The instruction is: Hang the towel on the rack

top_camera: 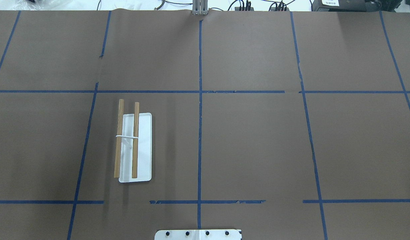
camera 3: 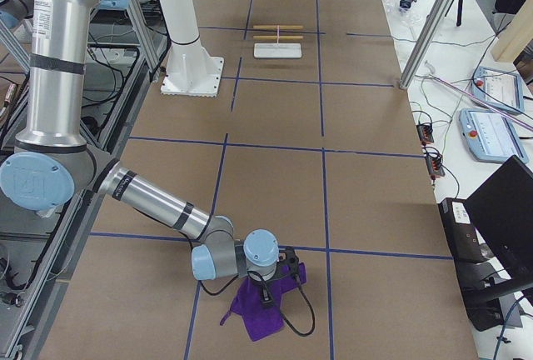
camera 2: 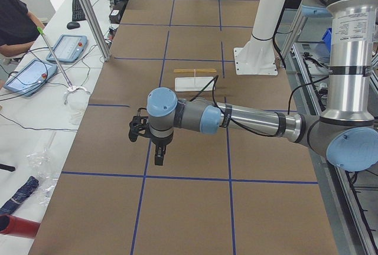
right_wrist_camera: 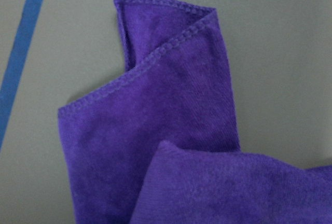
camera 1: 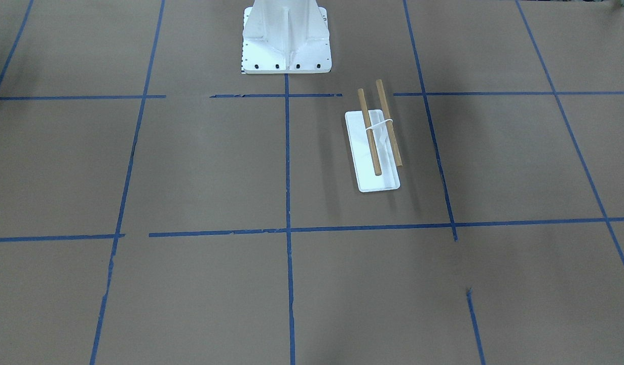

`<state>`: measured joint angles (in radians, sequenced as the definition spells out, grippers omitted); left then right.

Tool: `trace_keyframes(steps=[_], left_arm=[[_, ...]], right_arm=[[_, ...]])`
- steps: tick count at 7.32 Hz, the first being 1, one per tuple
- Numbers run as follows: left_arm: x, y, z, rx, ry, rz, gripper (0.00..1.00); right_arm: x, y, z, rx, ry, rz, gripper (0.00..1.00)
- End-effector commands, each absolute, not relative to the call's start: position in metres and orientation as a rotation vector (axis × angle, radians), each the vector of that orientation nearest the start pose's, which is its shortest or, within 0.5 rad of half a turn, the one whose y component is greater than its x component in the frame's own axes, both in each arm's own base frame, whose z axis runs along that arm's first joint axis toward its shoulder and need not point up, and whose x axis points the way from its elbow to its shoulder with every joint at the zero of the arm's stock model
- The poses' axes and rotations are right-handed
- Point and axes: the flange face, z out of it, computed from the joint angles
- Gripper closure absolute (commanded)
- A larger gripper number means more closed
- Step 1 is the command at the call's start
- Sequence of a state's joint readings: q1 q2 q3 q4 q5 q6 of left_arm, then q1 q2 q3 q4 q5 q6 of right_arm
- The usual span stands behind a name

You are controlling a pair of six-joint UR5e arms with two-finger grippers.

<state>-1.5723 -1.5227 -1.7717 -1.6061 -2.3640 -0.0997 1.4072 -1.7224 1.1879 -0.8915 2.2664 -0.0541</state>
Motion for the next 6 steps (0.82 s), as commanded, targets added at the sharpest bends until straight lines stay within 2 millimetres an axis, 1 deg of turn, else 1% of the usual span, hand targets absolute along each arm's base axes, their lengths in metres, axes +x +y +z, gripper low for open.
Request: trace_keyframes(steps=[1,2,4,5,6], left_arm=[[-0.063,-0.48,0.576,0.143,0.794,-0.02,0.0],[-0.063,-0.48,0.576,0.143,0.794,-0.02,0.0],[-0.063,-0.48,0.575,0.144,0.794,-0.02,0.0],[-0.063,-0.481,0.574,0.146,0.794,-0.019,0.0],[-0.063,-0.482,0.574,0.147,0.794,-0.018,0.0]], right_arm=[[0.005,-0.391,0.843,0.101,-0.699,-0.261,0.89],[0.005,-0.391,0.842,0.105,-0.699,-0.266,1.0],[0.004,-0.393,0.841,0.11,-0.704,-0.267,1.0],[0.004,-0.396,0.833,0.123,-0.716,-0.264,1.0],[0.003,-0.403,0.816,0.154,-0.735,-0.274,1.0]])
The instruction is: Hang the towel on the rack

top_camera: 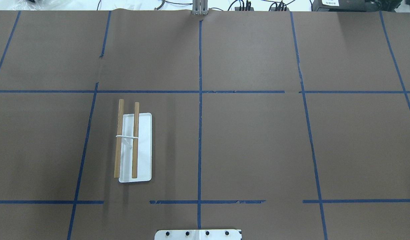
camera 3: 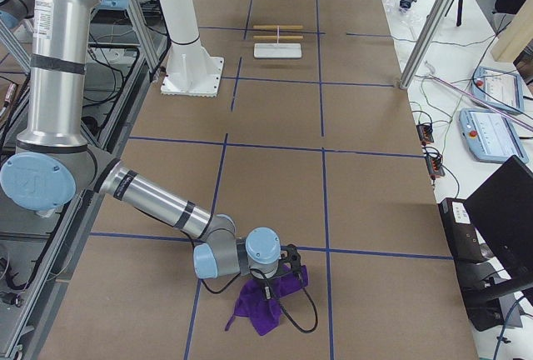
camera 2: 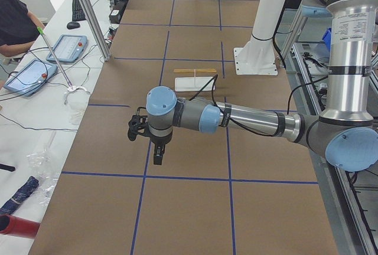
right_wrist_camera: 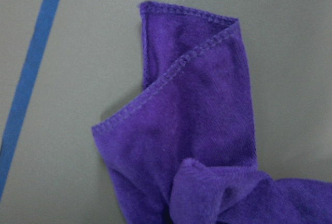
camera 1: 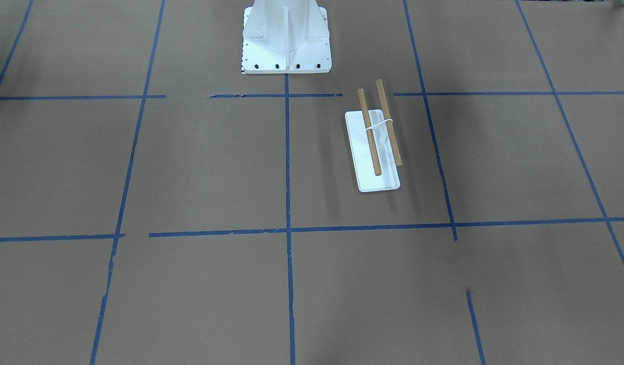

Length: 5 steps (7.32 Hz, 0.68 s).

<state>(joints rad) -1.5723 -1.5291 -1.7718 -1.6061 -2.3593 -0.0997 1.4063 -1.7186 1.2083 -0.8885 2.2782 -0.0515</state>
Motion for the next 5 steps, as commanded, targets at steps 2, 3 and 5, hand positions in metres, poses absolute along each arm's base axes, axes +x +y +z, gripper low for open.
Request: trace_keyframes(steps=[2,3,5], left_arm=[[-0.063,-0.482,0.573,0.148,0.796,-0.016,0.0],[-0.063,-0.485,0.571,0.151,0.795,-0.016,0.0],[-0.063,-0.487,0.565,0.167,0.794,-0.009,0.0]], right_arm=[[0.041,-0.411,0.788,0.242,-0.738,-0.211,1.0],[0.056,-0.421,0.761,0.313,-0.719,-0.205,1.0],[0.065,-0.442,0.708,0.426,-0.641,-0.223,1.0]])
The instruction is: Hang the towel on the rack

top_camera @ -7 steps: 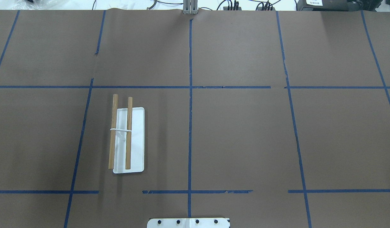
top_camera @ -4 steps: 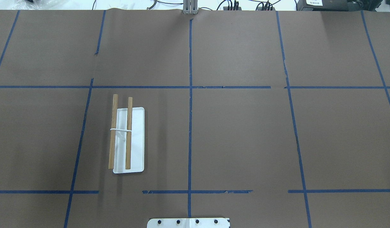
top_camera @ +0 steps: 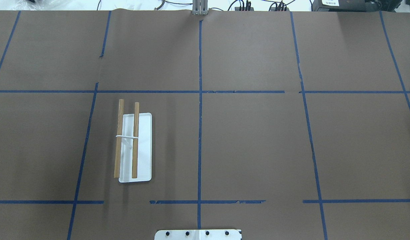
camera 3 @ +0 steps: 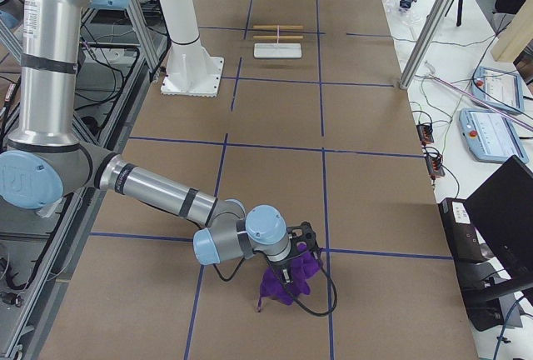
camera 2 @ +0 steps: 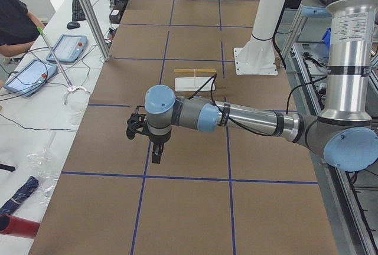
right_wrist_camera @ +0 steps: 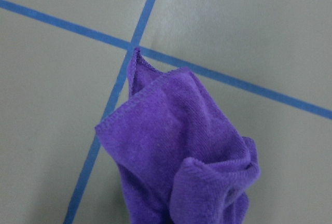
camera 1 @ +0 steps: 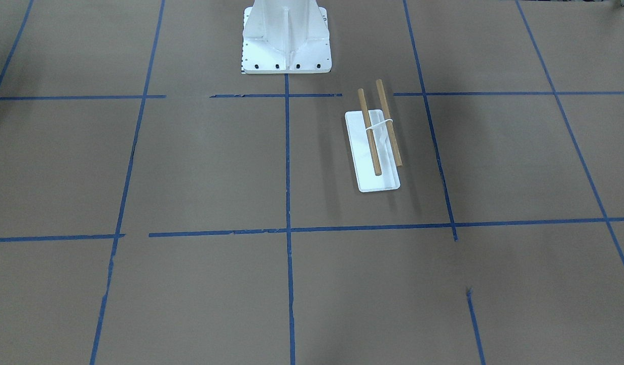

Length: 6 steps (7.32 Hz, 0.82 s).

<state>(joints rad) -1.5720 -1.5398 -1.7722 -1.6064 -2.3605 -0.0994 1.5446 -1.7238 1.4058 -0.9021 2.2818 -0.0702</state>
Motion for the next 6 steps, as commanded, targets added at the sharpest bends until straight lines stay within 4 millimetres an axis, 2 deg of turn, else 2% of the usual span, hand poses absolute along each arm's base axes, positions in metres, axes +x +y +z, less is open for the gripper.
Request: trace_keyframes(steps=[1,2,3,4,5,6], left_arm=[[-0.063,-0.498,0.55,0.194,0.793,0.003,0.0],[-0.062,-0.515,0.525,0.256,0.793,0.034,0.0],[-0.058,-0.532,0.504,0.373,0.79,0.089,0.0],[-0.044,-0.542,0.491,0.433,0.729,0.071,0.0],[-0.01,-0.548,0.467,0.47,0.784,-0.024,0.0],[0.026,-0.547,0.447,0.506,0.896,-0.125,0.0]], right_arm=[[0.066,-0.491,0.664,0.507,-0.605,-0.235,1.0],[0.058,-0.526,0.622,0.558,-0.614,-0.254,1.0],[0.031,-0.553,0.571,0.59,-0.665,-0.203,1.0],[-0.024,-0.567,0.509,0.585,-0.762,-0.104,1.0],[-0.066,-0.582,0.447,0.616,-0.827,-0.045,1.0],[-0.121,-0.575,0.387,0.64,-0.894,-0.011,1.0]])
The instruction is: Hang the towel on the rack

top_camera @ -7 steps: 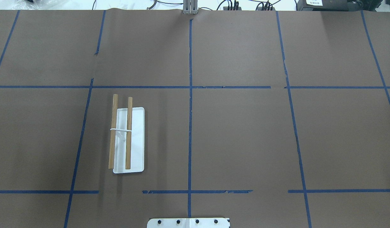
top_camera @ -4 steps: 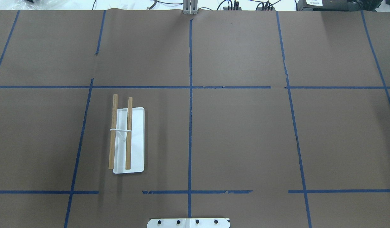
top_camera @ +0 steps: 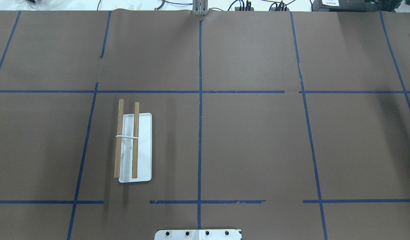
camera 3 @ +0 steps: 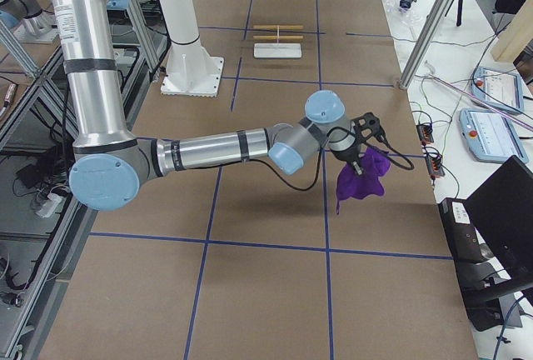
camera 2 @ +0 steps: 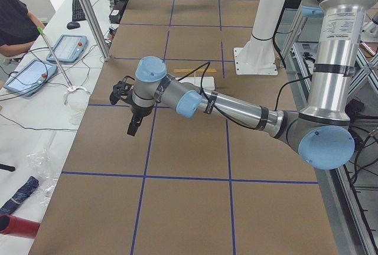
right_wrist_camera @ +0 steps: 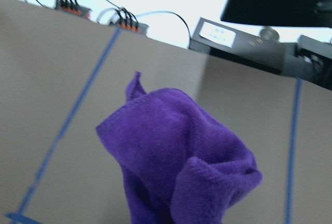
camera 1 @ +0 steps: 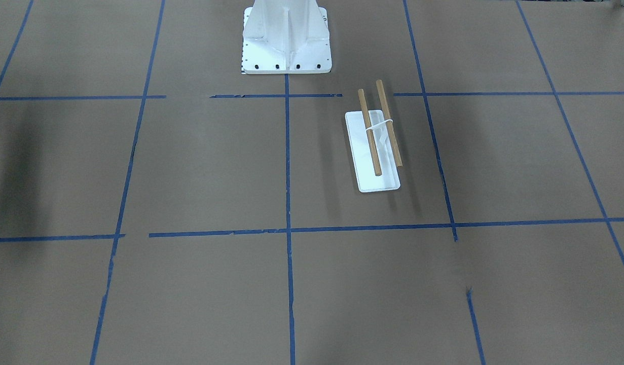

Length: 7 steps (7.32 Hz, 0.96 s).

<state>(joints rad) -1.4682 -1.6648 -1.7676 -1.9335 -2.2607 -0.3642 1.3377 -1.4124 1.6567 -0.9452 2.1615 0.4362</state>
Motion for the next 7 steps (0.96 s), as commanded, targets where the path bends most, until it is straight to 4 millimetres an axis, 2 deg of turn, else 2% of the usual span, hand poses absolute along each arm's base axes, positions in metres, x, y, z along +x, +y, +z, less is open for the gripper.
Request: trace_keyframes(steps=[1,2,3,4,5,6,7], left_arm=[[0.067,-0.544,0.424,0.482,1.016,-0.205,0.0],[0.095,-0.548,0.391,0.46,1.126,-0.276,0.0],[0.11,-0.549,0.359,0.443,1.218,-0.33,0.0],[0.138,-0.55,0.322,0.398,1.324,-0.36,0.0],[0.178,-0.546,0.28,0.292,1.421,-0.412,0.0],[0.227,-0.54,0.228,0.171,1.512,-0.428,0.0],[0.265,-0.527,0.199,0.113,1.558,-0.427,0.0]], right_arm=[[-0.158,-0.56,0.348,0.636,-0.967,0.033,1.0],[-0.186,-0.545,0.308,0.636,-1.051,0.034,1.0],[-0.207,-0.529,0.271,0.637,-1.124,0.034,1.0],[-0.235,-0.507,0.243,0.645,-1.179,0.009,1.0],[-0.278,-0.484,0.205,0.655,-1.245,0.031,1.0],[-0.318,-0.458,0.17,0.674,-1.305,0.068,1.0],[-0.348,-0.429,0.157,0.709,-1.323,0.049,1.0]])
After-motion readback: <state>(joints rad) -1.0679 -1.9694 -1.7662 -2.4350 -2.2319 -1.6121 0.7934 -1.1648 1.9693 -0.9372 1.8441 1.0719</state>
